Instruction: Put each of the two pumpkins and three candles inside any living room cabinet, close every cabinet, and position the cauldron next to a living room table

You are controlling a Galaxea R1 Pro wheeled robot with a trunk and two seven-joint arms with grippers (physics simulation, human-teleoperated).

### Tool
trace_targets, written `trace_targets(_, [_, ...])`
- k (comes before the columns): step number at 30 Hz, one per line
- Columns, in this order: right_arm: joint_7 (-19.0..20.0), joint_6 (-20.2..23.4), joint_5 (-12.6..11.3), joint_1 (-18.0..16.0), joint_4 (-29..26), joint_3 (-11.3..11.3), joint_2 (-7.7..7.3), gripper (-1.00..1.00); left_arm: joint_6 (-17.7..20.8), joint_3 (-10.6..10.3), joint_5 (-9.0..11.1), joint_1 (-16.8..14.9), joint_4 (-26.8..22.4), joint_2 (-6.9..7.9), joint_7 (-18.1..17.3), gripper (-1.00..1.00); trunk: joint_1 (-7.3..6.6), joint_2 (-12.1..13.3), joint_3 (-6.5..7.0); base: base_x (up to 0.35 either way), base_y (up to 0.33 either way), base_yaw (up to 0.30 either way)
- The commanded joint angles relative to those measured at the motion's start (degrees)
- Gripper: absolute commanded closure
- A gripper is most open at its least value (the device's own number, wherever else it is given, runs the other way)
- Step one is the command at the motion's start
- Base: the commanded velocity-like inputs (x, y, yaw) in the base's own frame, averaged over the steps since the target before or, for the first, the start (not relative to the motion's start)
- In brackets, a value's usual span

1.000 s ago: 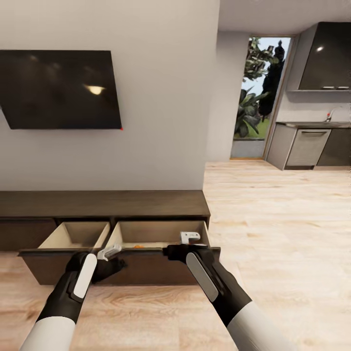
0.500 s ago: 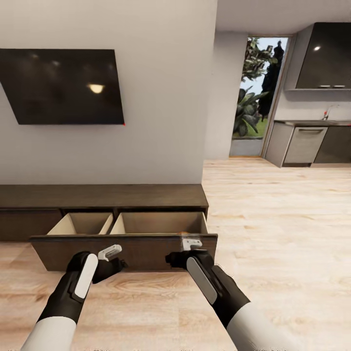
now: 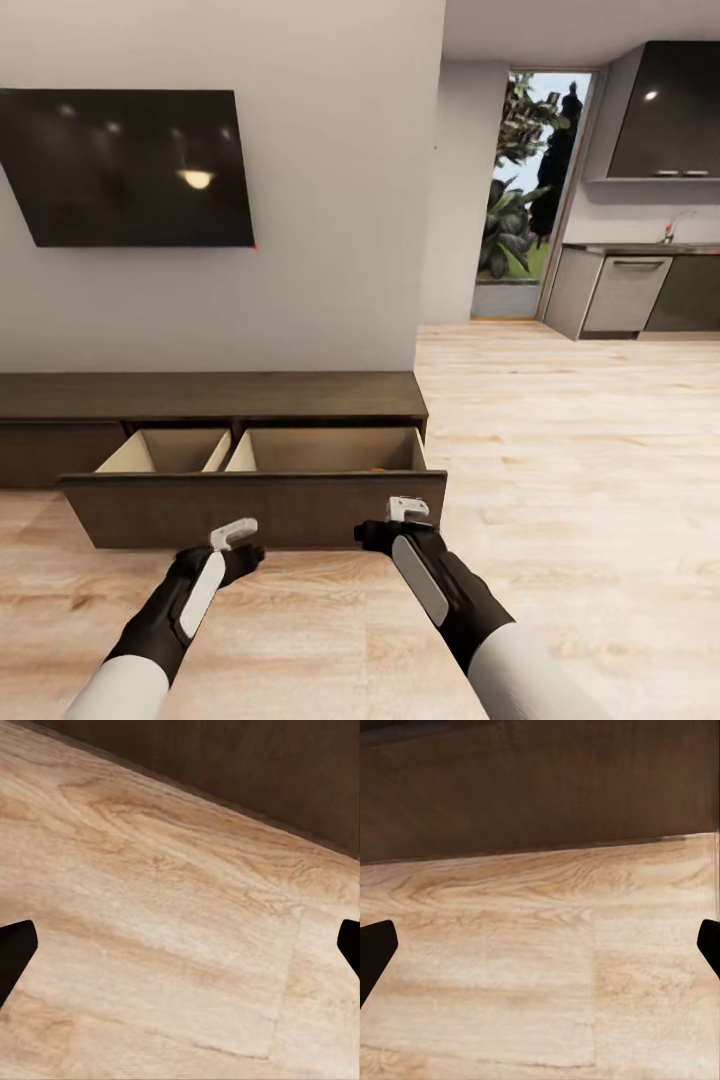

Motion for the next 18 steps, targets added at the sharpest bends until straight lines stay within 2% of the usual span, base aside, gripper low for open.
trace_targets(1, [0.0,-1.8,0.4,0.0,2.3,0.0,0.00,-1.00,-3.0,-1.5,-1.4,0.0,0.6,-0.05,0.0,-1.00,0.22,-0.4,-0.18,0.000,0.000,0.000])
trace_targets(5, [0.0,-6.5,1.5,0.0,7.4,0.1,0.00,-1.00,-6.6,-2.9,-3.1,0.0,1.2,-0.24,0.0,-1.00,1.10,-2.0,-0.90,0.000,0.000,0.000])
trace_targets(6, [0.1,-8.9,1.9,-0.1,8.4,0.2,-0.20,-1.00,-7.4,-3.1,-3.4,0.0,1.3,-0.20,0.0,-1.00,1.32,-2.4,-1.08,0.000,0.000,0.000])
trace_targets(8, [0.1,-12.6,3.5,-0.1,9.4,0.5,-0.87,-1.00,-9.3,-3.3,-3.5,0.0,1.8,-0.18,0.0,-1.00,1.76,-3.2,-1.44,0.000,0.000,0.000])
trace_targets(12, [0.3,-19.1,8.0,0.0,10.4,1.3,-1.16,-1.00,-14.5,-3.8,-4.3,0.0,5.7,-0.45,0.0,-1.00,2.64,-4.8,-2.16,0.000,0.000,0.000])
trace_targets(18, [0.9,-24.5,9.2,0.0,15.1,1.2,-1.13,-1.00,-23.7,-7.2,-5.3,0.0,9.5,-0.49,0.0,-1.00,3.96,-7.2,-3.23,0.000,0.000,0.000])
